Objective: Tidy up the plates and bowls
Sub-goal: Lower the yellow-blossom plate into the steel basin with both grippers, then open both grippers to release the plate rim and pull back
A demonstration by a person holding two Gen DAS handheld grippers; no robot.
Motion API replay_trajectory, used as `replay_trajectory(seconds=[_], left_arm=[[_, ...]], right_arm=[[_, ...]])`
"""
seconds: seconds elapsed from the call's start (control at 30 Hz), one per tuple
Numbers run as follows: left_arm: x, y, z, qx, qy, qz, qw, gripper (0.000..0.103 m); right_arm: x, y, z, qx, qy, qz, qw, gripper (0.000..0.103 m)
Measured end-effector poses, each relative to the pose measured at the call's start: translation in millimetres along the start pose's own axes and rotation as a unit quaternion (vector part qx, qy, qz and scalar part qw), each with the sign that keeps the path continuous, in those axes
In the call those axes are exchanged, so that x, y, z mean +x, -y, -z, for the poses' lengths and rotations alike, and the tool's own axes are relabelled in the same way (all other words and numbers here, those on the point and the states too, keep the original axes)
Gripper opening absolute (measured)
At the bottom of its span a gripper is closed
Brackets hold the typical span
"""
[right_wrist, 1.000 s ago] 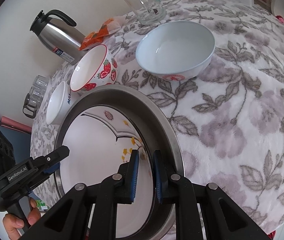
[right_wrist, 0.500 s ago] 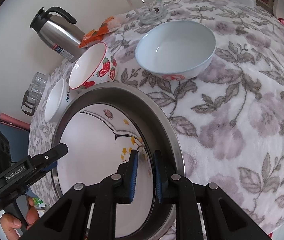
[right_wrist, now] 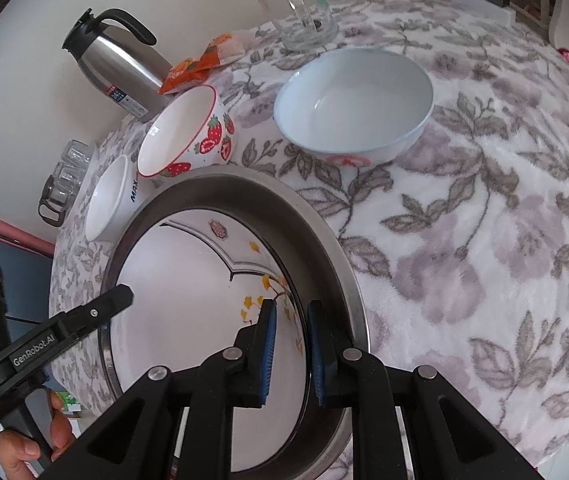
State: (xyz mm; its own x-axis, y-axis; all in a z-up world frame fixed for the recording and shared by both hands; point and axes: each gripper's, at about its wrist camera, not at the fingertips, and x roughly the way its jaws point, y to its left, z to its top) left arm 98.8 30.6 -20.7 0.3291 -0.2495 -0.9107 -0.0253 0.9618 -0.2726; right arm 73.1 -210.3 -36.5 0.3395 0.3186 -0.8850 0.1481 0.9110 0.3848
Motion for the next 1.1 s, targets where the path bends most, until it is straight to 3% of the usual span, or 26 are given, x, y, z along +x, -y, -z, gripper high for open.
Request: replay_trajectory(seconds=[0.1, 0.33, 0.53, 0.57, 0.63, 0.77, 0.87, 0.93, 1.0, 1.1], left_arm=[[-2, 5, 0, 0.01, 0.005, 0.002, 0.9999, 0.052], [0, 6, 0, 0.011, 0.004, -0.004, 0.9999, 0.052], [-19, 11, 0, 0.015, 0.037, -0.019, 0.999, 0.053], [-22, 11, 0, 0.014, 0.043, -0.023, 0.9987, 0.057], [-25, 11, 0, 0.01, 0.051, -0.035, 0.998, 0.062], [-28, 0, -1, -0.017, 0.055, -0.054, 0.9969, 0.063], [-29, -9, -2, -0.038, 0.06, -0.071, 0.995, 0.063], [-29, -15, -2, -0.05, 0.063, -0.08, 0.9936, 0.067], [-29, -20, -2, -0.061, 0.065, -0.092, 0.9917, 0.085], [-30, -25, -2, -0.069, 0.072, -0.106, 0.9894, 0.086]], right_arm=[[-8, 1, -1, -0.002, 0.018, 0.008, 1.0, 0.026], [-13, 4, -2, 0.0, 0.021, 0.001, 1.0, 0.026], [-29, -3, -2, -0.012, 0.05, -0.008, 0.999, 0.026], [-32, -5, -3, -0.017, 0.056, -0.005, 0.998, 0.028], [-34, -7, -3, -0.022, 0.063, 0.004, 0.998, 0.048], [-33, -8, -4, -0.026, 0.066, 0.011, 0.997, 0.053], [-32, -8, -4, -0.028, 0.063, 0.013, 0.998, 0.063], [-31, -8, -5, -0.028, 0.065, 0.017, 0.997, 0.069], [-30, -6, -5, -0.027, 0.068, 0.022, 0.997, 0.077], [-29, -3, -5, -0.025, 0.07, 0.028, 0.997, 0.083]])
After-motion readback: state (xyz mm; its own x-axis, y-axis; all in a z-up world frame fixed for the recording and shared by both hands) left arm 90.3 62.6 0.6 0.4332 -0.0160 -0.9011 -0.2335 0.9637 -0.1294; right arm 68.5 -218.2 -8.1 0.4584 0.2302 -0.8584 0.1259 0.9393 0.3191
